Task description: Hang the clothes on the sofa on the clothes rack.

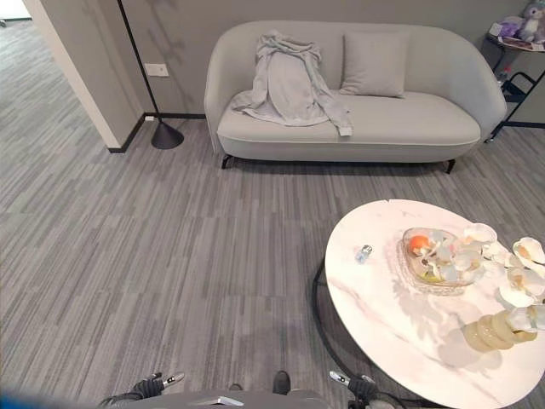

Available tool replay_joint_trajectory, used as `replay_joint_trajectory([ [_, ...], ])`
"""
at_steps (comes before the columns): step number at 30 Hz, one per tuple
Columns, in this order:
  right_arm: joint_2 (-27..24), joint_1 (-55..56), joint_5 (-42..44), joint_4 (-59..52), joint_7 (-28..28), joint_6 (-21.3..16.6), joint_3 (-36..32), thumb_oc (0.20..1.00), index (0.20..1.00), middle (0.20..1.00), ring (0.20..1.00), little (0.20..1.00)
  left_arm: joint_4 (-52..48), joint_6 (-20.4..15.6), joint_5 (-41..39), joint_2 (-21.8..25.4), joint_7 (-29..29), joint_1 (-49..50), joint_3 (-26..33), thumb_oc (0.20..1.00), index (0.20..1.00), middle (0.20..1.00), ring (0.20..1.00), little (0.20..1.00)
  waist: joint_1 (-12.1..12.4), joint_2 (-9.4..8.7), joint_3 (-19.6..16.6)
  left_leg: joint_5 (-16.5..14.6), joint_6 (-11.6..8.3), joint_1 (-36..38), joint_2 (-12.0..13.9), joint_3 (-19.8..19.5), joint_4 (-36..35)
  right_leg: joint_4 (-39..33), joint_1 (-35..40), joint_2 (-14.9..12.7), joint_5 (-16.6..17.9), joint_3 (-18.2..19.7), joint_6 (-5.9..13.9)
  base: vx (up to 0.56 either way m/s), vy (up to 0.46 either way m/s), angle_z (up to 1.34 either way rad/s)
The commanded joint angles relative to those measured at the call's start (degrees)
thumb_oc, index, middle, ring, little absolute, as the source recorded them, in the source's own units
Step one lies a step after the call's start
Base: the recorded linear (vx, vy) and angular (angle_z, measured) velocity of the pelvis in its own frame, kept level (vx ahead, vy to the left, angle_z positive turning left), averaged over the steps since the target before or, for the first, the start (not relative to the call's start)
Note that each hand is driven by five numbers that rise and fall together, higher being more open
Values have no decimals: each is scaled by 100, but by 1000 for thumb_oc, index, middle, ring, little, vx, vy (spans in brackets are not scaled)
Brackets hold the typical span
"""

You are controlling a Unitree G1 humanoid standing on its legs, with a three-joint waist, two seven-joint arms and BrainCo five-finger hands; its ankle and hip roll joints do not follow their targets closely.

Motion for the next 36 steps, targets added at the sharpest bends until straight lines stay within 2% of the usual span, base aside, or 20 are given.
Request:
replay_joint_trajectory([
  [1,-169,-258,-73,103,2,-26,19,1000,1000,1000,1000,1000,268,-125,98,90,-50,-356,-184,1000,1000,1000,1000,1000,-13,47,-64,-184,-355,52,80,-196,51,95,302,-512,-365,167,832,0,0,0],
  [12,-107,-205,78,180,-34,-41,-41,1000,1000,1000,1000,1000,333,-126,284,72,113,-391,-248,1000,1000,1000,1000,1000,-33,89,-76,-213,-344,93,83,-199,51,95,315,-540,-381,145,847,0,0,0],
  [36,-190,-327,-149,274,-24,33,73,1000,1000,1000,1000,1000,370,-94,612,158,218,-561,-441,1000,1000,1000,1000,1000,-50,98,-84,-260,-309,110,59,-169,51,95,335,-579,-352,129,867,0,0,0],
])
